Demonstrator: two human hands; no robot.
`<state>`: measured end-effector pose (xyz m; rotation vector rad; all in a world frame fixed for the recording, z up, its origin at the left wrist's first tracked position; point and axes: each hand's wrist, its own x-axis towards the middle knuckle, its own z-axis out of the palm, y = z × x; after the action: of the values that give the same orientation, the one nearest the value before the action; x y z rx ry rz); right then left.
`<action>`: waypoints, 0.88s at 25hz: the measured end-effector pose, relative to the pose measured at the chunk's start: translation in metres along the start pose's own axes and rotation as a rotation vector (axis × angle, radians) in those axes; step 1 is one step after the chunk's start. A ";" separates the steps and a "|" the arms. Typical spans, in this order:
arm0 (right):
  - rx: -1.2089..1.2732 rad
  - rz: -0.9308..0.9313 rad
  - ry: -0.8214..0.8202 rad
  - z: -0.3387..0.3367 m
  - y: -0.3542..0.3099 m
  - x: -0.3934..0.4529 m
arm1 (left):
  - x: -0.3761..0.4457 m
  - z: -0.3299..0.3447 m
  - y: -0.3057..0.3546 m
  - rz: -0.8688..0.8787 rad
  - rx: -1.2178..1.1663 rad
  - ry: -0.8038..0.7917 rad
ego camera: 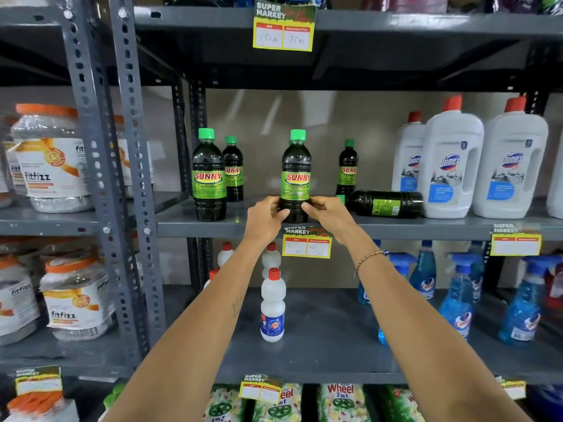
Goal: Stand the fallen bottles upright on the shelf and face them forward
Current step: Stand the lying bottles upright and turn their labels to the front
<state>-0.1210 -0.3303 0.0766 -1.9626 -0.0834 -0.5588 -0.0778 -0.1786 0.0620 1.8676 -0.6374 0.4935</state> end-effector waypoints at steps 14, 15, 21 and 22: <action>-0.393 -0.149 0.251 -0.086 0.014 0.010 | -0.047 0.070 0.006 0.508 0.395 0.215; -0.511 -0.122 0.216 -0.100 0.014 0.014 | -0.048 0.082 0.006 0.504 0.453 0.197; -0.927 0.145 -0.087 -0.164 0.030 0.040 | -0.031 0.135 0.006 0.462 0.743 0.195; -0.952 0.158 -0.125 -0.167 0.031 0.044 | -0.030 0.138 0.002 0.474 0.773 0.203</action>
<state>-0.1305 -0.4984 0.1263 -2.8921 0.3159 -0.3934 -0.0963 -0.3015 -0.0041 2.3264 -0.8247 1.3738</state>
